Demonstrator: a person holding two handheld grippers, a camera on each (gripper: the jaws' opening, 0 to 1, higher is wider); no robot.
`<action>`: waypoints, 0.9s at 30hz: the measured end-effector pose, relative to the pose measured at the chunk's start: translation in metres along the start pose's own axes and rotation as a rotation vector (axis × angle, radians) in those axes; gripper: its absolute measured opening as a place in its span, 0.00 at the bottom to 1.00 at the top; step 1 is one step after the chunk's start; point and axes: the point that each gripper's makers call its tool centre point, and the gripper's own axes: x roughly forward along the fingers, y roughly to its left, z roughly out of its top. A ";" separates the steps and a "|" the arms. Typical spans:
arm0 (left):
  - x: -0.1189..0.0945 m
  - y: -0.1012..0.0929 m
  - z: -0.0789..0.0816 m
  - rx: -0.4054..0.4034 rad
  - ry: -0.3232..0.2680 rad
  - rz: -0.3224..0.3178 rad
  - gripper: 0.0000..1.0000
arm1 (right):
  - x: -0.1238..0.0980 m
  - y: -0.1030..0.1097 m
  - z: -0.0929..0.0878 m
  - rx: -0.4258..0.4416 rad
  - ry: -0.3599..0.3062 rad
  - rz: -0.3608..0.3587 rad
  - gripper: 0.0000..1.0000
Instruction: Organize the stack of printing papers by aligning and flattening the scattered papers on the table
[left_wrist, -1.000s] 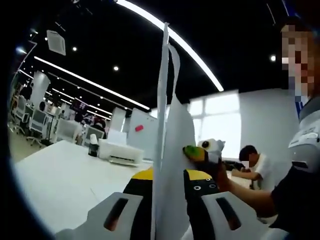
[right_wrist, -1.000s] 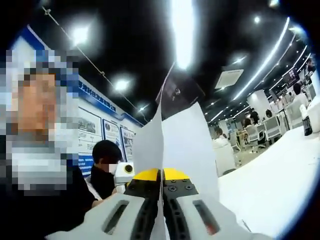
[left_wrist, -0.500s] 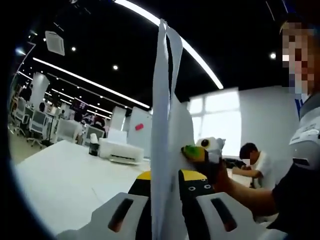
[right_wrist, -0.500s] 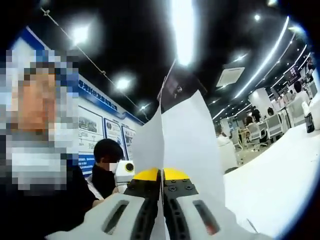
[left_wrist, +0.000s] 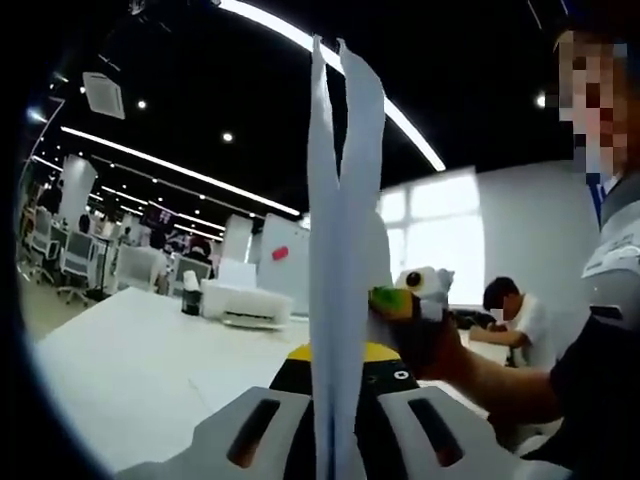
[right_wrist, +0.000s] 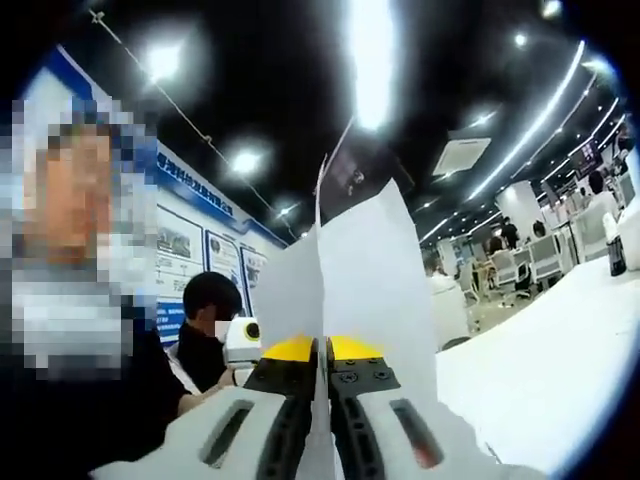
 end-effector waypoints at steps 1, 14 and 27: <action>0.000 0.000 0.000 -0.002 0.000 0.000 0.06 | 0.000 -0.001 0.000 -0.011 0.003 -0.007 0.11; -0.002 0.003 0.000 0.004 0.003 0.015 0.06 | -0.022 -0.022 0.012 -0.099 -0.024 -0.129 0.33; -0.004 0.007 0.001 0.004 0.000 0.034 0.06 | -0.051 -0.052 0.027 -0.136 -0.069 -0.303 0.61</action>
